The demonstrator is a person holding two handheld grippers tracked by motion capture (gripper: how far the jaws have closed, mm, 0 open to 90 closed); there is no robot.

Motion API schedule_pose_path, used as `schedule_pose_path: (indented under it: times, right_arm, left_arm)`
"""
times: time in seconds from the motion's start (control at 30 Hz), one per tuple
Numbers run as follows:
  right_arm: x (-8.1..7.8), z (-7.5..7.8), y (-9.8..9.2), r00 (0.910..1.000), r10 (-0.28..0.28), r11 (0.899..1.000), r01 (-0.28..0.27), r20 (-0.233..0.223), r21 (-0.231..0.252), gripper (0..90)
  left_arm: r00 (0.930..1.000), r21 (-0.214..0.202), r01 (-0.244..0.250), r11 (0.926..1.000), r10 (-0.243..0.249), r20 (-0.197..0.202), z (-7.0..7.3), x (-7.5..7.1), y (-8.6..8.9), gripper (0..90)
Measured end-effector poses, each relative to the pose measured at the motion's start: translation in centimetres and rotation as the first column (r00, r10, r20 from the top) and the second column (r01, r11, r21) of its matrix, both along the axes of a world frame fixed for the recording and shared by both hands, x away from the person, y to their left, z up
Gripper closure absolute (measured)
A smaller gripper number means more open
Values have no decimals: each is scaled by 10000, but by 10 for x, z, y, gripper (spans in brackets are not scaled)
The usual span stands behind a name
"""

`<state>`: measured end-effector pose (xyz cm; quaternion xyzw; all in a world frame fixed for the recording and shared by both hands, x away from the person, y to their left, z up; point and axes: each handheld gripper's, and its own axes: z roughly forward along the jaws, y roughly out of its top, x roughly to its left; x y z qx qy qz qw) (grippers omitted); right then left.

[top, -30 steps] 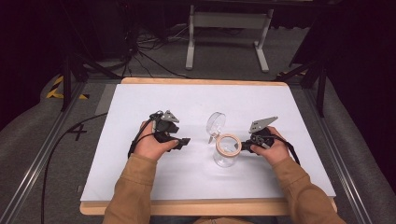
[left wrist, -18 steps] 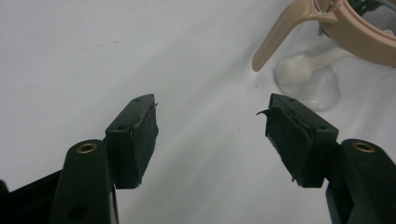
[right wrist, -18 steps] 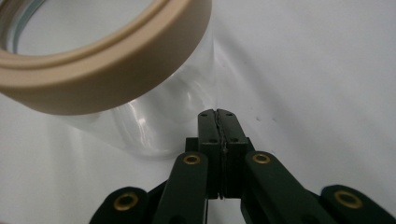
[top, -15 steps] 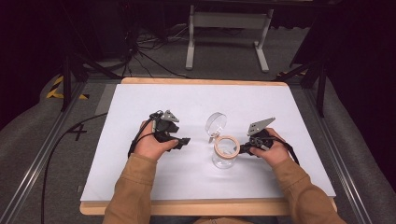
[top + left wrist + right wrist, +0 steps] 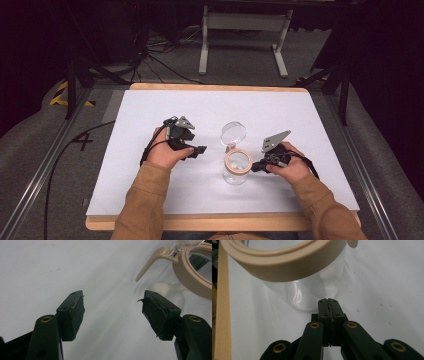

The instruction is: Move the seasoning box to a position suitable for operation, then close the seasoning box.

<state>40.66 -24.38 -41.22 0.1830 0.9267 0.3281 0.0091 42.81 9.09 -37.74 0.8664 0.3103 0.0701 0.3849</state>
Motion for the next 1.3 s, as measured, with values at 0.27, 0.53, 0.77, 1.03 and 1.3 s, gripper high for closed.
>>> schedule_pose_path:
  times: [0.27, 0.53, 0.77, 1.03, 1.3]
  right_arm:
    - [-8, 2, 7, 9993, 360, 9993, -361, -90, -83, 900]
    - [-13, 2, 16, 9969, 766, 9970, -768, -161, -114, 900]
    - [-14, 2, 17, 9966, 768, 9970, -769, -282, -11, 900]
    - [-17, 17, 6, 9993, 369, 9989, -367, -75, 277, 900]
    - [-26, 51, -7, 9992, 44, 9937, -88, 396, 1119, 900]
  left_arm:
    - [9999, 26, 88, 10000, -88, -75, 1, 1, -3, 348]
    - [9999, -244, 116, 9996, -118, -92, -1, 2, -2, 378]
    - [9994, -392, 285, 9988, -292, -162, 0, 2, -1, 477]
    - [9993, -710, 370, 9968, -368, 45, 6, 1, -1, 801]
    - [9979, -1441, 217, 9893, -127, 629, 10, 3, -5, 900]
